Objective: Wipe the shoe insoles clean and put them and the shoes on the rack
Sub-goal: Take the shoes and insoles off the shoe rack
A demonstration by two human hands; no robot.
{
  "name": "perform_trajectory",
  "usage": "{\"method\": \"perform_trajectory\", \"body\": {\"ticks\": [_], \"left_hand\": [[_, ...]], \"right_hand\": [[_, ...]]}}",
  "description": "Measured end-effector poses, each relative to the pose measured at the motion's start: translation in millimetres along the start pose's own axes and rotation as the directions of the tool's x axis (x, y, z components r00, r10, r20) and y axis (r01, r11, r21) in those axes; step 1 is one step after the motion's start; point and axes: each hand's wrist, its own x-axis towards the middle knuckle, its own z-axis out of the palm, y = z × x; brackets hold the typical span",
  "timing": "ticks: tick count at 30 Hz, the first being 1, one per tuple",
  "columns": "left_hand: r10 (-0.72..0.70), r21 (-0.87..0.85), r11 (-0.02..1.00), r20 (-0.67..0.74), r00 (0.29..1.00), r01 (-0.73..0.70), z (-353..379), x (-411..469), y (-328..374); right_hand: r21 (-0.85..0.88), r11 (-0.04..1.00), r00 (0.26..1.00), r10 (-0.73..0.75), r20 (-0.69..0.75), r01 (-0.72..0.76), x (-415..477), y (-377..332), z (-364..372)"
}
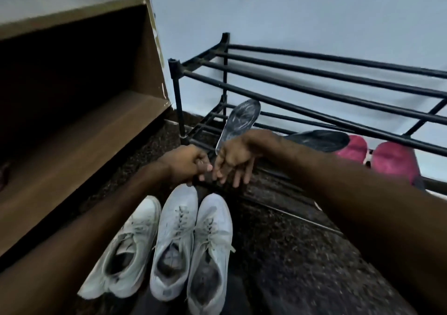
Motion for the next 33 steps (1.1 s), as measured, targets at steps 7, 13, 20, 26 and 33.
{"method": "perform_trajectory", "body": {"ticks": [7,13,20,26,33], "left_hand": [[-0.071,0.050,0.995,-0.275,0.959,0.089,6.6,-0.2,21.2],[-0.298,-0.249,0.943,-0.328,0.897,0.222,28.9,16.0,23.2],[-0.462,-0.650,0.715,-0.165,0.871,0.257,53.9,43.3,26.9],[-0.442,-0.766,0.607,-0.106,0.891,0.210,65.4,50.7,38.2],[-0.384,-0.810,0.572,-0.127,0.914,0.128,74.3,26.5,47.3]], "right_hand": [[0.007,1.000,0.969,0.012,-0.246,-0.010,-47.1,-13.6,-13.0],[-0.220,0.954,0.811,0.037,-0.584,-0.202,-95.9,6.8,0.2],[0.811,0.484,0.758,0.377,-0.532,0.329,-59.4,91.0,80.1],[0.836,0.195,0.676,0.508,-0.534,0.513,-29.1,85.5,64.6],[0.808,0.237,0.522,0.659,-0.542,0.540,3.0,77.9,62.7]]}}
